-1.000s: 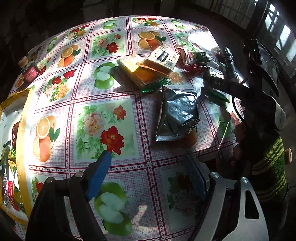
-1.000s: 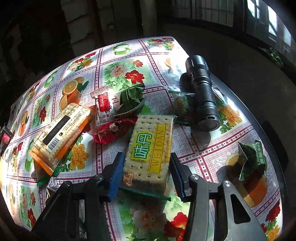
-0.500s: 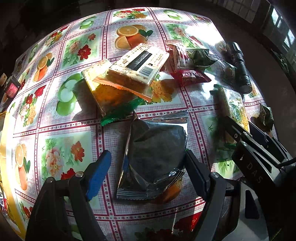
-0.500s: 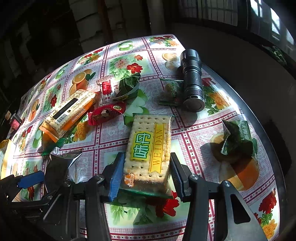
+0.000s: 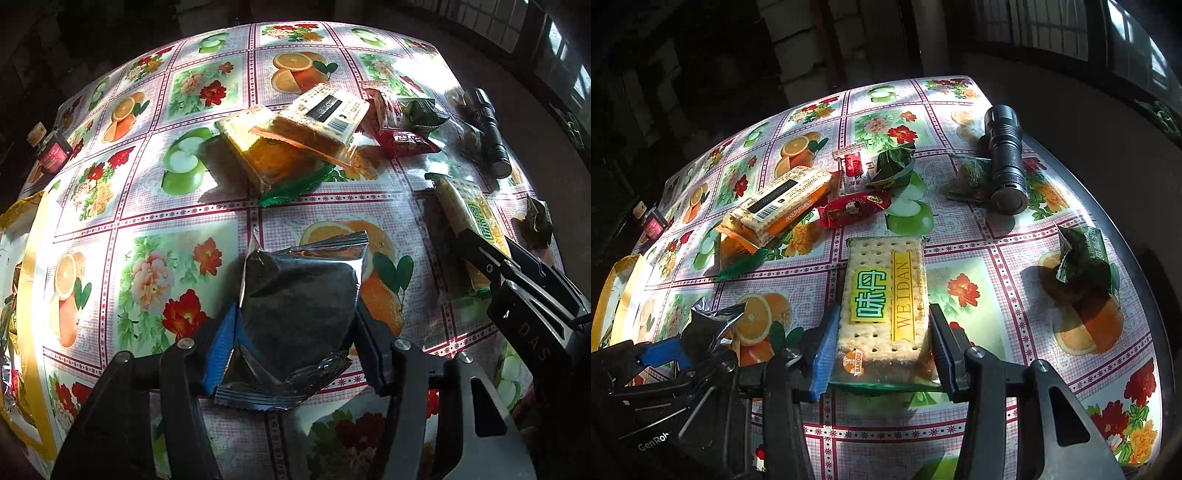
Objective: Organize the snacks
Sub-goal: 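Grasp the silver foil bag with left gripper while right gripper grasps WEIDAN cracker pack, then carry both packs over the white tray and open both grippers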
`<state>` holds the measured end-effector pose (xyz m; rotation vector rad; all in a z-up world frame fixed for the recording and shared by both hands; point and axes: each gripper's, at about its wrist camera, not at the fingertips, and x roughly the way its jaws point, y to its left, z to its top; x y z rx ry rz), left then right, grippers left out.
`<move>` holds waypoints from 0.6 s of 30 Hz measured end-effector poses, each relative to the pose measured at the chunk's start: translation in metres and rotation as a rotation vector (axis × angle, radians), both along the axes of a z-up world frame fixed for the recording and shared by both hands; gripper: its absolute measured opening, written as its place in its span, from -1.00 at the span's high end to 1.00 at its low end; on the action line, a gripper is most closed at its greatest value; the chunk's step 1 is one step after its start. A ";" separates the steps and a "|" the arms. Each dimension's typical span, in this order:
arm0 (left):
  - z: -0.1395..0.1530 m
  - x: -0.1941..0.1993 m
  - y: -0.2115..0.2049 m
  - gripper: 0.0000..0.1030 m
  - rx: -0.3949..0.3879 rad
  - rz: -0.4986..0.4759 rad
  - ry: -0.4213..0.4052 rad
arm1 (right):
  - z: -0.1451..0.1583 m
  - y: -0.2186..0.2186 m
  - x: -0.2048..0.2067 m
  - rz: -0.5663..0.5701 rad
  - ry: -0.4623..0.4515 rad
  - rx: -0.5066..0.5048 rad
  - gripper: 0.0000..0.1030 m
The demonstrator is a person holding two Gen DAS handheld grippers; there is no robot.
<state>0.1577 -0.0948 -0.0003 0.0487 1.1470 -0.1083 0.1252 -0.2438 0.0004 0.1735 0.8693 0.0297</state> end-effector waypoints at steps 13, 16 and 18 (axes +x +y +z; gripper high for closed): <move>0.024 -0.064 0.078 -0.17 -0.015 0.142 -0.046 | 0.023 0.065 -0.060 0.216 -0.043 0.045 0.09; 0.026 -0.074 0.089 -0.17 -0.009 0.159 -0.051 | 0.028 0.080 -0.070 0.261 -0.052 0.060 0.10; 0.026 -0.080 0.096 -0.17 -0.008 0.171 -0.053 | 0.030 0.092 -0.075 0.292 -0.058 0.058 0.10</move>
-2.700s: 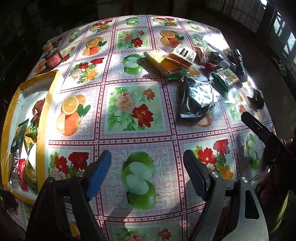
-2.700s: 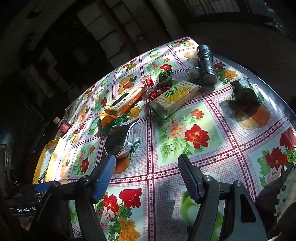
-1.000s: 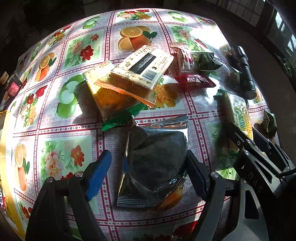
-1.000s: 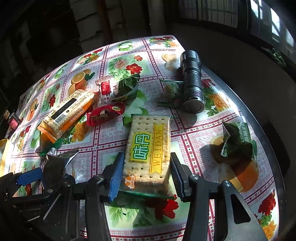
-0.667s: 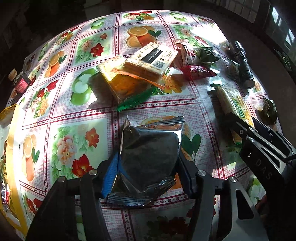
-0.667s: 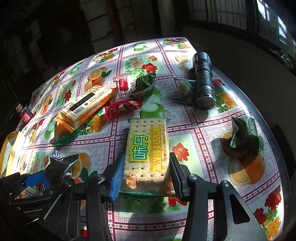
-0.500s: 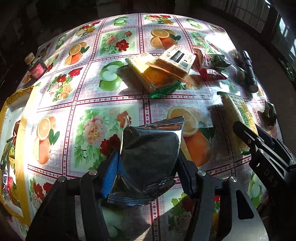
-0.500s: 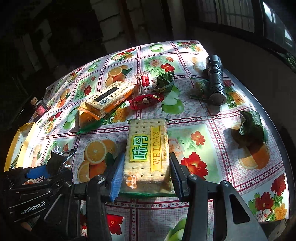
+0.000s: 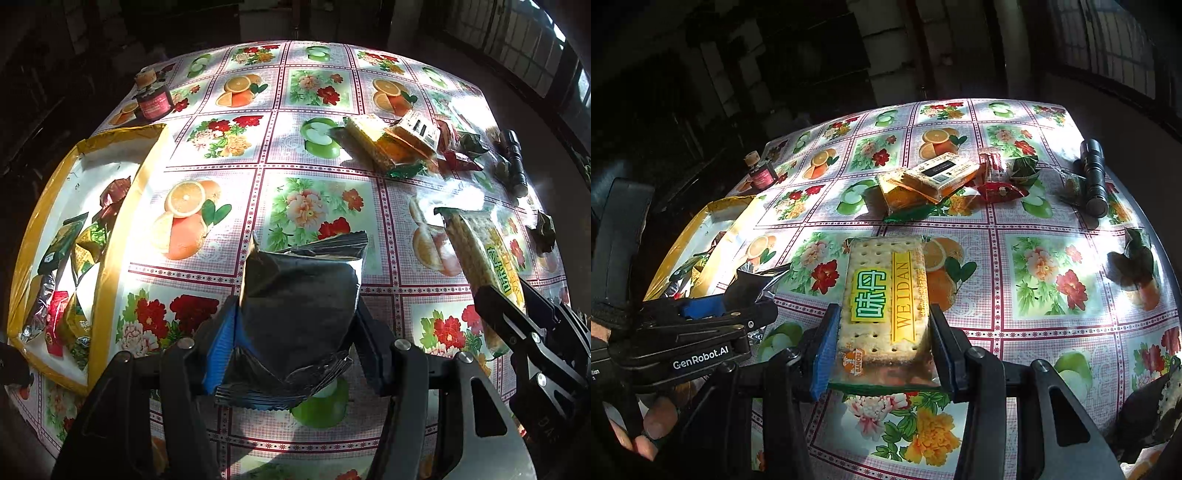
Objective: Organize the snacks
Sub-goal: 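Carry both packs over the white tray and open both grippers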
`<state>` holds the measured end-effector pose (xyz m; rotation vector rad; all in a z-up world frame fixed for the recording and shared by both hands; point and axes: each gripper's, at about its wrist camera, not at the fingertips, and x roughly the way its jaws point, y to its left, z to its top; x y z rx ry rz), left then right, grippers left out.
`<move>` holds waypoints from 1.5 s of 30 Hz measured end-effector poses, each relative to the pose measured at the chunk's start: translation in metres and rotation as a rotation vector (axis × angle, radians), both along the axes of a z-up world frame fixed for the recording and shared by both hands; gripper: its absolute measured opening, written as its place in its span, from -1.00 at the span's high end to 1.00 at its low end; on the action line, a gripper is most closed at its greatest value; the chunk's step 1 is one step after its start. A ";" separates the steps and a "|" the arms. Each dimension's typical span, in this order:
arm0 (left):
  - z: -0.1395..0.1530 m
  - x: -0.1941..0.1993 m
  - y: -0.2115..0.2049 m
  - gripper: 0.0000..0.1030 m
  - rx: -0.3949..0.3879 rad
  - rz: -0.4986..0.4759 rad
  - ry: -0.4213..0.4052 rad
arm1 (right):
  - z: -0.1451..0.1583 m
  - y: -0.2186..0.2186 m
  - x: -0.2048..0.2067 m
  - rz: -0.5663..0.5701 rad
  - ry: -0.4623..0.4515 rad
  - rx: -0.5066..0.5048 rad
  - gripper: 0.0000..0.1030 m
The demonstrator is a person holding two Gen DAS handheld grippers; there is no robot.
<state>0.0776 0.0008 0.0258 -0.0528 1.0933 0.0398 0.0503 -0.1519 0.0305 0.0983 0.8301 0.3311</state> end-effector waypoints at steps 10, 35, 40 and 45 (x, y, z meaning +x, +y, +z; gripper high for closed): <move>0.003 -0.019 0.036 -0.17 0.001 0.062 -0.003 | 0.003 0.052 -0.013 0.136 -0.010 0.037 0.10; 0.011 -0.043 0.141 -0.17 -0.007 0.257 -0.030 | 0.009 0.148 -0.007 0.316 -0.007 0.051 0.10; 0.012 -0.044 0.167 -0.17 -0.011 0.308 -0.030 | 0.009 0.170 0.002 0.353 -0.001 0.059 0.10; 0.013 -0.037 0.189 -0.17 -0.011 0.330 -0.021 | 0.012 0.197 0.022 0.374 -0.007 0.075 0.10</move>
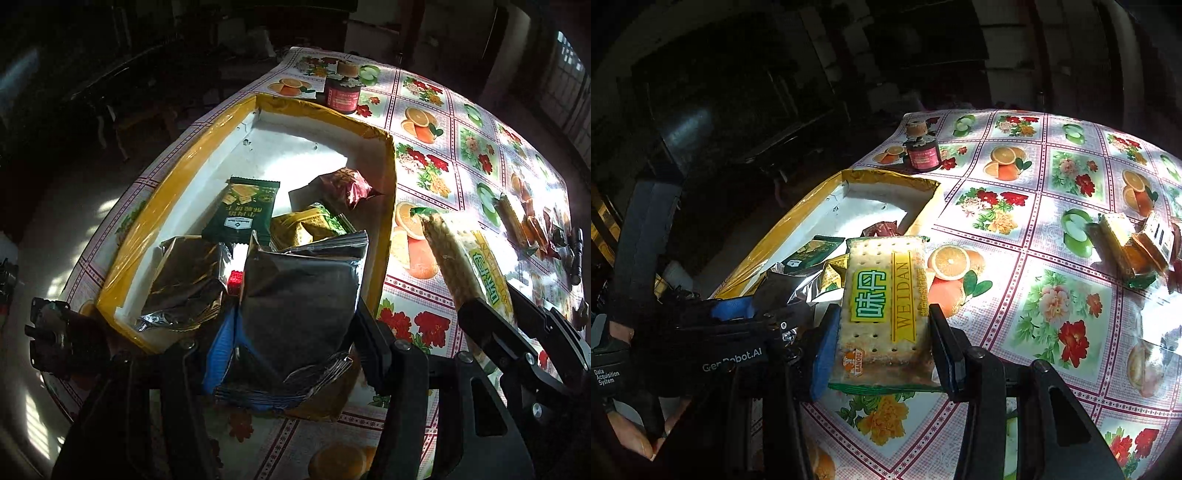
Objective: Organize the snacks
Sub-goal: 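Carry both packs over the white tray and open both grippers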
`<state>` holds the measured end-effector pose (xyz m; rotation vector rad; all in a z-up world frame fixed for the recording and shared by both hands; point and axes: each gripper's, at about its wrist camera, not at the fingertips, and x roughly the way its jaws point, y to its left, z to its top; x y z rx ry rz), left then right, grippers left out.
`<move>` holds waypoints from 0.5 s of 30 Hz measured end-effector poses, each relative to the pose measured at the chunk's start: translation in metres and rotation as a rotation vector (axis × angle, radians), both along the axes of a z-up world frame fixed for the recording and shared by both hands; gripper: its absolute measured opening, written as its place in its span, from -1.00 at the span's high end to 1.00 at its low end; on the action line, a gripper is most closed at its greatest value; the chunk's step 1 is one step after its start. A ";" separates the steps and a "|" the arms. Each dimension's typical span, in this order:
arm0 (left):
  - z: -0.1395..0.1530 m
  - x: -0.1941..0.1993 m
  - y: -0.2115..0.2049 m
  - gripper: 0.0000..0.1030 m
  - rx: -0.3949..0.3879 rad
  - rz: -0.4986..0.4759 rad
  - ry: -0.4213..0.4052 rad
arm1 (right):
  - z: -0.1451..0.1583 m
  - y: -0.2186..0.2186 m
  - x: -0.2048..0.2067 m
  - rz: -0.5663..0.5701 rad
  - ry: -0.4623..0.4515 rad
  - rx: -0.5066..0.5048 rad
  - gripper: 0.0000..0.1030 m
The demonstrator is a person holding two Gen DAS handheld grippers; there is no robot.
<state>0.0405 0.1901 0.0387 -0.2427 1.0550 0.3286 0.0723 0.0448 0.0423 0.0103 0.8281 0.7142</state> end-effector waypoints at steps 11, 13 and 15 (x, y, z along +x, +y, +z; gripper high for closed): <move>-0.005 0.029 0.039 -0.17 0.012 0.062 0.023 | -0.003 0.046 0.042 0.028 0.013 -0.002 0.10; -0.006 0.033 0.044 -0.17 0.016 0.066 0.026 | -0.006 0.051 0.047 0.032 0.016 -0.006 0.10; -0.008 0.037 0.049 -0.17 0.019 0.071 0.031 | -0.008 0.056 0.053 0.035 0.019 -0.011 0.10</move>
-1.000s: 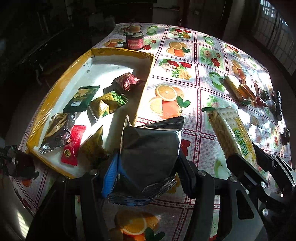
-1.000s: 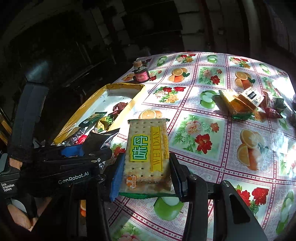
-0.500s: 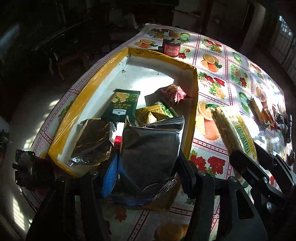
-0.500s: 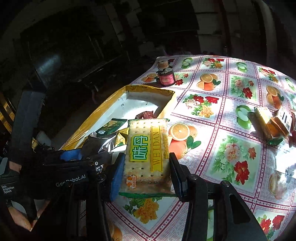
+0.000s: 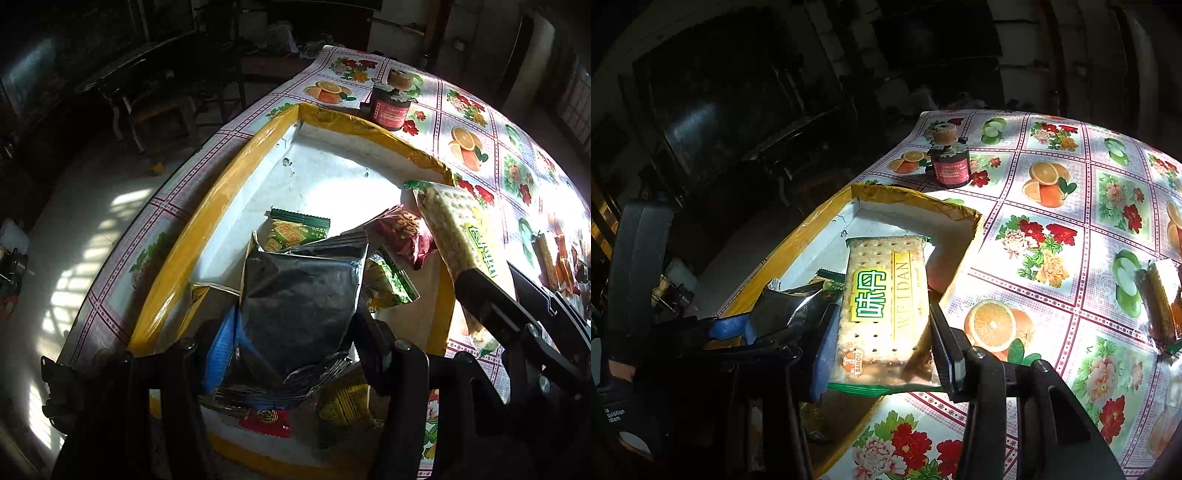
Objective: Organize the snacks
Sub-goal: 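Carry both packs over the white tray and open both grippers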
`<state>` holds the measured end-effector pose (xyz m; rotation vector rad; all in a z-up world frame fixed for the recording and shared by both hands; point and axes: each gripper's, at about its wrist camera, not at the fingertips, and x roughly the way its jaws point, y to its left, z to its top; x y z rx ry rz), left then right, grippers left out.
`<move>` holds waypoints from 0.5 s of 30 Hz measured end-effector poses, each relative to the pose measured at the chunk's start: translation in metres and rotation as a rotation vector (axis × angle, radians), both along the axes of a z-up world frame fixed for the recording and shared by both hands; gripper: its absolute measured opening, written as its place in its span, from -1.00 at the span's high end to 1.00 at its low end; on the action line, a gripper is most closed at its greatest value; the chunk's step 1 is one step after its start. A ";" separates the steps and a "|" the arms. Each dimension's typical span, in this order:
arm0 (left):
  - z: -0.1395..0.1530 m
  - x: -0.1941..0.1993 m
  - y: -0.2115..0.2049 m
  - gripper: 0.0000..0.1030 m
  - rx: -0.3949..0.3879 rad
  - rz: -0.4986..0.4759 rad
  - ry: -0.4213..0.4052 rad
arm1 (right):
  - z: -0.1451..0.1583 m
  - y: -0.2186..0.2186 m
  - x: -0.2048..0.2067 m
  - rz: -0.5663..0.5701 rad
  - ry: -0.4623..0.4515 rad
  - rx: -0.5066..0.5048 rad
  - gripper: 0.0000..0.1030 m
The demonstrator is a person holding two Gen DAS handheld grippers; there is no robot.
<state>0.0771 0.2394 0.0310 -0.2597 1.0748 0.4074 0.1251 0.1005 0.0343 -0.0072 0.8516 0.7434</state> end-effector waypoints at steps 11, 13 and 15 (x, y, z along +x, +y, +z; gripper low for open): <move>-0.013 0.019 0.020 -0.17 -0.023 0.014 0.046 | -0.018 0.025 0.032 0.009 0.034 -0.041 0.10; -0.014 0.022 0.021 -0.17 -0.016 0.014 0.051 | -0.020 0.027 0.035 0.011 0.036 -0.043 0.10; -0.016 0.024 0.022 -0.17 -0.011 0.012 0.056 | -0.019 0.029 0.037 0.013 0.032 -0.045 0.10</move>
